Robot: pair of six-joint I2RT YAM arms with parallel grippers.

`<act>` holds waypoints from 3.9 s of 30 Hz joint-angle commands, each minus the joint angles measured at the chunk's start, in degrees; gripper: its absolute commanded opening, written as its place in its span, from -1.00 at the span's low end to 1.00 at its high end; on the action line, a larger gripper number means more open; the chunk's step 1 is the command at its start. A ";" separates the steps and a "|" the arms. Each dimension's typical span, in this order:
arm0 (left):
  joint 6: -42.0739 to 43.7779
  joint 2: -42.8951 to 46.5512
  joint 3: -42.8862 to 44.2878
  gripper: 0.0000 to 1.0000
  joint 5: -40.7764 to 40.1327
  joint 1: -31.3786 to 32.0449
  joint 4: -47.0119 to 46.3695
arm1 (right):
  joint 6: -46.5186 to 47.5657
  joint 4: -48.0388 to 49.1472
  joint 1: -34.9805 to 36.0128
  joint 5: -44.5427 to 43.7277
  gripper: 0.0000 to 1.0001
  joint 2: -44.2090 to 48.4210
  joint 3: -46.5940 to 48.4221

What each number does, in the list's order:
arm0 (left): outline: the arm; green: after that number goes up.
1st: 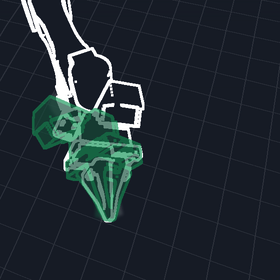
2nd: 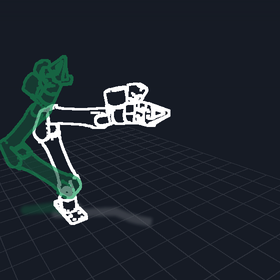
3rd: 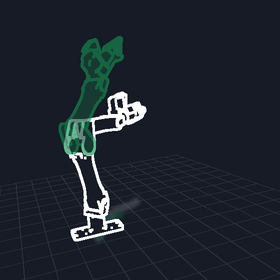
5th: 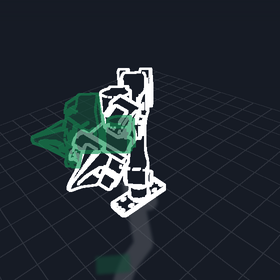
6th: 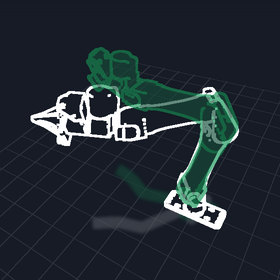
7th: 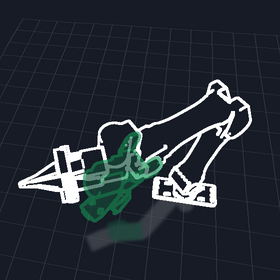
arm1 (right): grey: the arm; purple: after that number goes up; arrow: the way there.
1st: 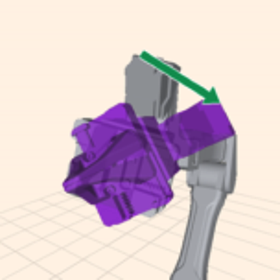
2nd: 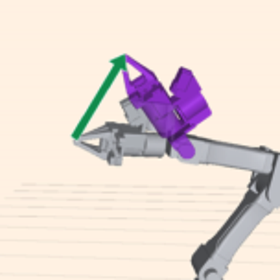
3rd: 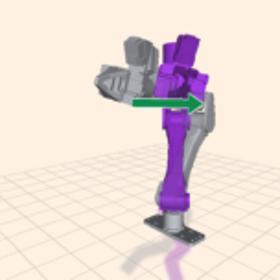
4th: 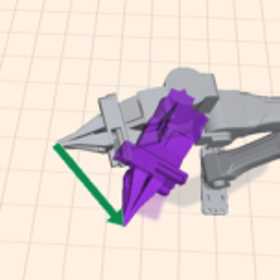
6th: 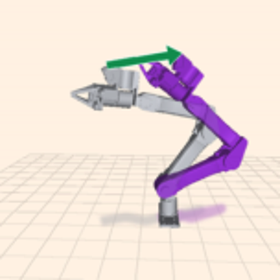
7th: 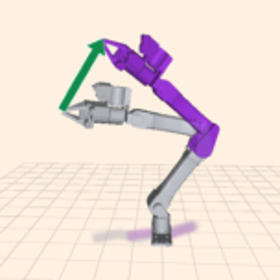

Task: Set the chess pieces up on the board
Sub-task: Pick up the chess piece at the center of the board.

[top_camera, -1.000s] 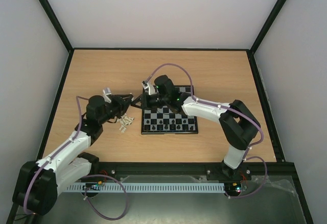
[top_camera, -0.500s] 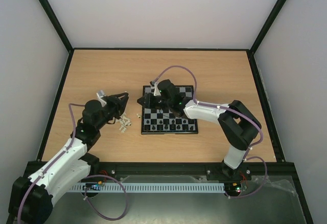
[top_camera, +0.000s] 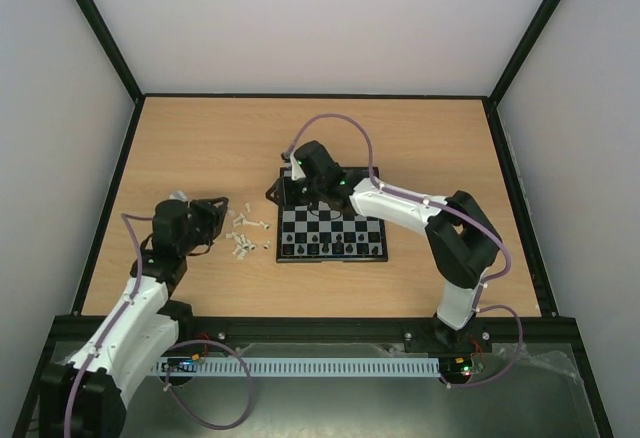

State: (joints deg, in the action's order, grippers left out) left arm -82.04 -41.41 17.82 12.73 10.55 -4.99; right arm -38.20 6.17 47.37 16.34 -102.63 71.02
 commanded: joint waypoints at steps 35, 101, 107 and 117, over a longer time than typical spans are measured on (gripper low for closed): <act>26.82 -32.99 32.86 0.99 -6.16 -18.80 14.20 | 13.83 -29.56 0.61 -1.20 -0.44 -10.37 21.39; 38.42 -16.51 14.35 0.99 14.25 -21.84 12.92 | 29.60 -43.54 5.25 -12.58 -0.32 -37.80 50.17; 38.28 -16.51 13.92 0.99 14.56 -21.85 12.56 | 29.64 -42.63 5.22 -12.64 -0.32 -37.15 47.76; 38.17 -16.26 13.53 0.99 14.95 -21.87 12.26 | 29.01 -41.20 5.27 -12.57 -0.33 -34.53 43.85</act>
State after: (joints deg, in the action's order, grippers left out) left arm -43.92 -57.82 31.83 26.33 -10.96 8.01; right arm -9.21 -33.19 52.27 3.60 -139.13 117.01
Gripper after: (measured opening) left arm 0.995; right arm 0.337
